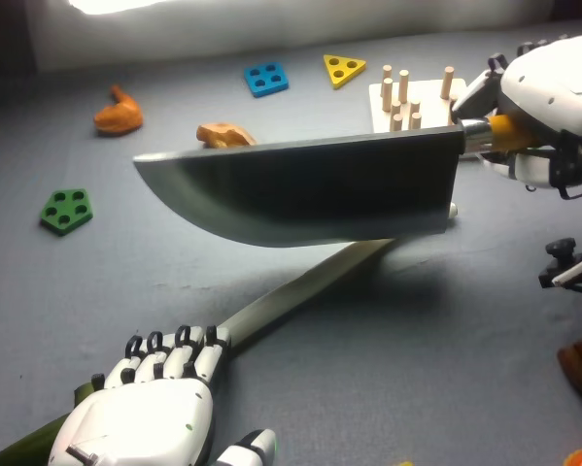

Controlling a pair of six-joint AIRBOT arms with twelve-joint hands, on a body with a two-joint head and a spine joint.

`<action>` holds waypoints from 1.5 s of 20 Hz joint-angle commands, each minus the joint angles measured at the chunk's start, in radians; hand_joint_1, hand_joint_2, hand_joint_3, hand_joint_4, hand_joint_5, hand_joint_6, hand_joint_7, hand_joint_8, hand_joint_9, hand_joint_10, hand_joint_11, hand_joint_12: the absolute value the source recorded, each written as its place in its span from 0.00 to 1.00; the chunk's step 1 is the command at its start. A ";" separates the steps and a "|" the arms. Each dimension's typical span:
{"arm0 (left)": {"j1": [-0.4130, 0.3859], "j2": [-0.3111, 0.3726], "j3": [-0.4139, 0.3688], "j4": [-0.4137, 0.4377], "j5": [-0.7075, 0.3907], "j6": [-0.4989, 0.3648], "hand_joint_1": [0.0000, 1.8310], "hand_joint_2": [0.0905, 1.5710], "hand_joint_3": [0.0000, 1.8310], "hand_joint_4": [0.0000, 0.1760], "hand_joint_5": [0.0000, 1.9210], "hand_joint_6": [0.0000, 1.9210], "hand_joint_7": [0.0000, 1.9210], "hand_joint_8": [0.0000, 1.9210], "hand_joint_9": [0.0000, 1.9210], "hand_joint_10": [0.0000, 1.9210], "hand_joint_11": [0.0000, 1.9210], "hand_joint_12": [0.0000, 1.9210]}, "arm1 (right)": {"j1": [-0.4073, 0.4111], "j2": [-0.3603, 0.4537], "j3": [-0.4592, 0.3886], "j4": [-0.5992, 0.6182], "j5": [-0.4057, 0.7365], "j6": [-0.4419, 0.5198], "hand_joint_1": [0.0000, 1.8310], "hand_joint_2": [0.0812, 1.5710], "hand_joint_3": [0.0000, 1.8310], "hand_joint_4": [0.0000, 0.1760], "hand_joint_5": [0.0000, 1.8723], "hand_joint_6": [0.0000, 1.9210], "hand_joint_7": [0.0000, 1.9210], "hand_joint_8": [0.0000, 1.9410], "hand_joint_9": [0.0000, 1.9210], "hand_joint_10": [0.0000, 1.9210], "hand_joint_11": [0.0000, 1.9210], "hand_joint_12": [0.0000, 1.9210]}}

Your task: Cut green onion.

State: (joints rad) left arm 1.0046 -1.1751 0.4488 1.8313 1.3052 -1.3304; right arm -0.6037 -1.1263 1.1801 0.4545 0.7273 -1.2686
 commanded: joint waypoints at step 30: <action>-0.020 0.003 0.006 0.065 0.030 0.000 0.15 0.88 0.00 0.00 0.05 0.01 0.06 0.01 0.02 0.01 0.01 0.01 | 0.096 -0.068 0.569 -0.455 0.247 0.546 0.88 0.77 0.00 1.00 0.73 1.00 0.81 1.00 0.85 1.00 0.89 1.00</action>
State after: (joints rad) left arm 0.9901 -1.1709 0.4500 1.8309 1.3022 -1.3300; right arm -0.5144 -1.2015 1.7527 -0.0319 0.8333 -0.7380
